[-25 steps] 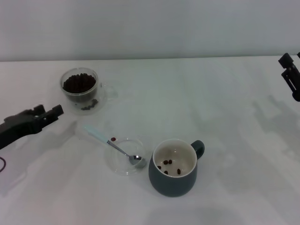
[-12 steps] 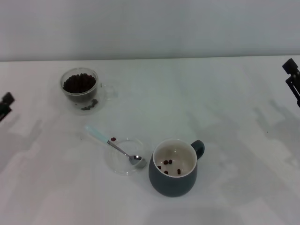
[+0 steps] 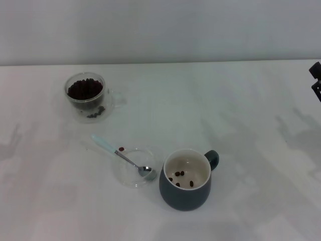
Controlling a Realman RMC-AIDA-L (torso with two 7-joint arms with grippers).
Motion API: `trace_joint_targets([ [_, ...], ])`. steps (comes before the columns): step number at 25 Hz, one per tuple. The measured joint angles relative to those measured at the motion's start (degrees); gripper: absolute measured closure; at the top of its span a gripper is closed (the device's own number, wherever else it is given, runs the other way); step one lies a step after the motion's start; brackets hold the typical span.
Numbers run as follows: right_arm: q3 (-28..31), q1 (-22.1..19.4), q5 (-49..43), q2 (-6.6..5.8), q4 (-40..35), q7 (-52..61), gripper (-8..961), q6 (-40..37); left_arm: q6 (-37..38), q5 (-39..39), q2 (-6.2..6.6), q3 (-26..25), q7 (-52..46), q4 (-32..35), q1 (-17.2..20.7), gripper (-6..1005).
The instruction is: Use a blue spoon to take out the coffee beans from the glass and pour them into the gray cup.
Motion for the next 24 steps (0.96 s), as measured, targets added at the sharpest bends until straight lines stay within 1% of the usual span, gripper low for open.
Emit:
trace_joint_targets([
  [3,0.58,-0.2,0.05,-0.09,0.0,-0.71,382,-0.35,0.96,-4.66,-0.01,-0.04,5.1,-3.76,-1.8,297],
  [4,0.66,-0.35,0.08,-0.12,-0.09,-0.84,382,-0.5,0.96,-4.66,-0.01,-0.04,5.1,-3.76,-1.8,297],
  [6,0.7,-0.57,0.1,-0.16,-0.28,-1.3,383,-0.7,3.41,-8.66,-0.03,-0.04,8.76,-6.77,-3.26,297],
  [7,0.72,-0.62,0.1,-0.18,-0.36,-1.68,383,-0.8,4.84,-9.42,-0.12,-0.06,9.9,-7.47,-3.59,297],
  [14,0.72,-0.78,0.09,-0.27,-0.4,-2.34,382,-2.13,5.9,-10.77,-0.19,-0.18,11.66,-7.77,-3.95,298],
  [19,0.59,-0.7,-0.29,-0.06,-0.5,-3.14,381,-3.94,6.04,-15.11,-0.19,-0.2,12.29,-7.91,-4.88,298],
  [24,0.16,-0.22,-0.38,0.11,-0.51,-4.45,381,-3.79,6.11,-17.12,-0.19,-0.22,13.04,-9.19,-5.78,298],
])
